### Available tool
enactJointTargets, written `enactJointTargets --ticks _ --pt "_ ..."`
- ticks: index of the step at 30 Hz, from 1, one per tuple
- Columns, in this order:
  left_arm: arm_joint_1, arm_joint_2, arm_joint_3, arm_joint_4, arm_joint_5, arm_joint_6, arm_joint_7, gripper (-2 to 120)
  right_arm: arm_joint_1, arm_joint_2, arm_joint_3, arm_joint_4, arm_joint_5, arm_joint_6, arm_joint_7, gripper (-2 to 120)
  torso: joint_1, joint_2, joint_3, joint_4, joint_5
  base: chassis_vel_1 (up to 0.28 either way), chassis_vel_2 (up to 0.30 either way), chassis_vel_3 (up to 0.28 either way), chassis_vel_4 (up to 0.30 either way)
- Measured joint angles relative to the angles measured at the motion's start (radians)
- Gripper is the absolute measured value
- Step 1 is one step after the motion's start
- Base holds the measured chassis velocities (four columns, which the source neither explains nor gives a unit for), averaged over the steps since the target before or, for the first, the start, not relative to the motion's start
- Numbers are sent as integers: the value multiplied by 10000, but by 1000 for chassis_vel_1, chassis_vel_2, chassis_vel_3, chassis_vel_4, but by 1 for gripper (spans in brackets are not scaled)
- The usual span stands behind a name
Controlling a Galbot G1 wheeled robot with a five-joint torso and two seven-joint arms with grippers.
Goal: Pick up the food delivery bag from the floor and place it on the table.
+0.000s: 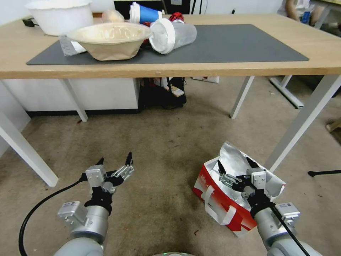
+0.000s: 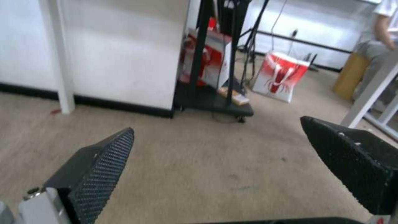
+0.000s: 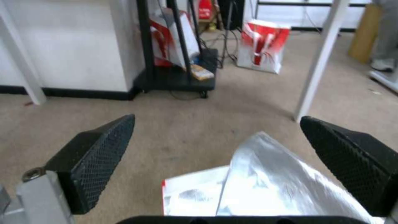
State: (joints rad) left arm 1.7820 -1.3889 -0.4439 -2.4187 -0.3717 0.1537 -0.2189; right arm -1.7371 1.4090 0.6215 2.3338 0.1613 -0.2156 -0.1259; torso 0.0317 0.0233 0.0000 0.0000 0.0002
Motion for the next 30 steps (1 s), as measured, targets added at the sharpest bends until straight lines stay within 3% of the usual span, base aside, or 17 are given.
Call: enactJointTargets --ticks 2,9,15,21,30 --pt "-2 3 17 55 58 -156 61 100 233 -327 144 -251 305 131 -209 100 0 8 0 0 -1 0 0 0 0" --pt "-7 5 92 175 96 -498 -2 100 1887 -2365 525 -2788 1904 2051 -1824 100 8 36 1 0 3 0 0 0 0" --pt "-26 -3 95 247 119 -553 -154 100 2851 -3514 411 -4415 2621 2767 -2902 100 10 49 1 0 0 0 0 0 0" --pt "-100 -39 54 337 127 -552 -190 100 4298 -4826 -230 -6730 2696 3448 -4125 100 12 62 1 0 0 0 0 0 0" --pt "-175 -230 42 459 206 -460 -223 100 6325 -5788 -1777 -8831 2593 3427 -4244 100 16 73 0 2 1 0 0 0 0"
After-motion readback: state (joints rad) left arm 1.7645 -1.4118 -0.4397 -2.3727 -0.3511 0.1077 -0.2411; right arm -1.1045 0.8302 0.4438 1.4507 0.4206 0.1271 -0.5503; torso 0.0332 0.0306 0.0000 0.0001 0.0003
